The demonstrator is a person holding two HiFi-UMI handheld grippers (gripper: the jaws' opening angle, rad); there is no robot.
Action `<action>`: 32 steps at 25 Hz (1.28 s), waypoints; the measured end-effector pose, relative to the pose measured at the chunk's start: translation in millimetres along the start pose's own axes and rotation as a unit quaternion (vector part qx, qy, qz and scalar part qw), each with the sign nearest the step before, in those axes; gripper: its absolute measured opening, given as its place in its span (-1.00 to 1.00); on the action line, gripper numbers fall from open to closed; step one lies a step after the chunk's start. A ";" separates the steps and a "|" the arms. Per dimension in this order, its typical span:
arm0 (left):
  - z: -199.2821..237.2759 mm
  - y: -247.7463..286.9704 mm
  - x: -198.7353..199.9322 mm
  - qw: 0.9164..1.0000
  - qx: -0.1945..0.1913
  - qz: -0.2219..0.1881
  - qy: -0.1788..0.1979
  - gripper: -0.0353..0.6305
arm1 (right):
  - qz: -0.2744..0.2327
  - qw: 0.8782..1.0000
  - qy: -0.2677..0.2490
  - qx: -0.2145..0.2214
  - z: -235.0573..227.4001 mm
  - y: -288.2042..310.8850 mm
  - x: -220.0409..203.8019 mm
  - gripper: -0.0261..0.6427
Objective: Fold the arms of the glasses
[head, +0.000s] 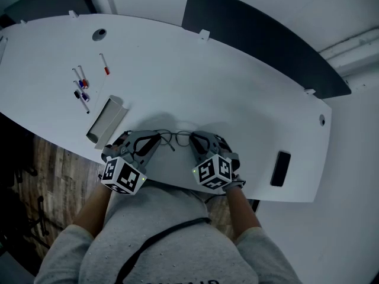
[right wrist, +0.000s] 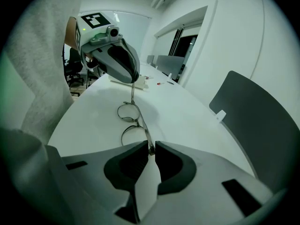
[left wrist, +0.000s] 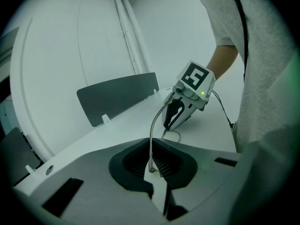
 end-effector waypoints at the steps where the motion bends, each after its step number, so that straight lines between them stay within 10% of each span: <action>1: 0.6 1.7 0.8 1.000 0.000 0.000 -0.001 -0.81 | -0.001 1.000 0.001 0.000 -0.1 -0.3 -0.4 -0.75; 32: -4.3 47.2 1.1 0.997 -0.060 0.043 0.011 -0.81 | -0.019 1.000 0.008 -0.006 -4.7 -1.3 -5.0 -0.76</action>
Point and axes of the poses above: the fingertips, and each gripper's own axes: y forward along the fingers, z to its left, x out of its top, the point moved 6 cm from there along -y, backward along the fingers, and after that the axes turned 15 degrees about -y, right-handed, at the moved point
